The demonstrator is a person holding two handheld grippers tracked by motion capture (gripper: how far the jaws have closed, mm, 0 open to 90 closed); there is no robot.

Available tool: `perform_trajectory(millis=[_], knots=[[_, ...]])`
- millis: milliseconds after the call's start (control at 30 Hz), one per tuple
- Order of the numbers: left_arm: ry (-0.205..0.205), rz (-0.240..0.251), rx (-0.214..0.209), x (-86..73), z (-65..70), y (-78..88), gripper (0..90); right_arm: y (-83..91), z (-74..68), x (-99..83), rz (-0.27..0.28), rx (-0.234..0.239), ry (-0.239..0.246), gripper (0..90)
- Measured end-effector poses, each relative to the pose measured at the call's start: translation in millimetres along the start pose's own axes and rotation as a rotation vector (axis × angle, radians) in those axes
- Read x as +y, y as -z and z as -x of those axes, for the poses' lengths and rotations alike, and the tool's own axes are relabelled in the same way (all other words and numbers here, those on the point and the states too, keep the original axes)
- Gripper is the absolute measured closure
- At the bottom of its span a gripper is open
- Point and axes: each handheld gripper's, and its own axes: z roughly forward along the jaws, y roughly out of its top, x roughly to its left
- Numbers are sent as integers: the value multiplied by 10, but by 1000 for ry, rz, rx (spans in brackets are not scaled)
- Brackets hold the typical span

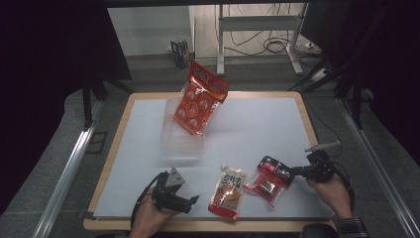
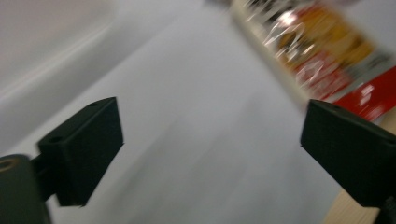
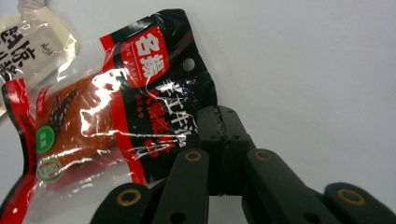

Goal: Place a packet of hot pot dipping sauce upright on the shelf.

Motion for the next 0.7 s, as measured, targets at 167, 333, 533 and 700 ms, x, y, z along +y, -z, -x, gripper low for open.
perform_trajectory(millis=[167,333,533,700], knots=[[-46,53,-104,324,306,-202,314,55,68,-33,44,-34,4,684],[-114,31,-195,584,658,-483,583,61,78,-36,64,-30,43,583],[-170,-8,-247,780,983,-824,858,18,57,-5,67,-11,70,465],[-144,-63,-240,858,1045,-1068,900,-23,19,54,72,22,97,387]])
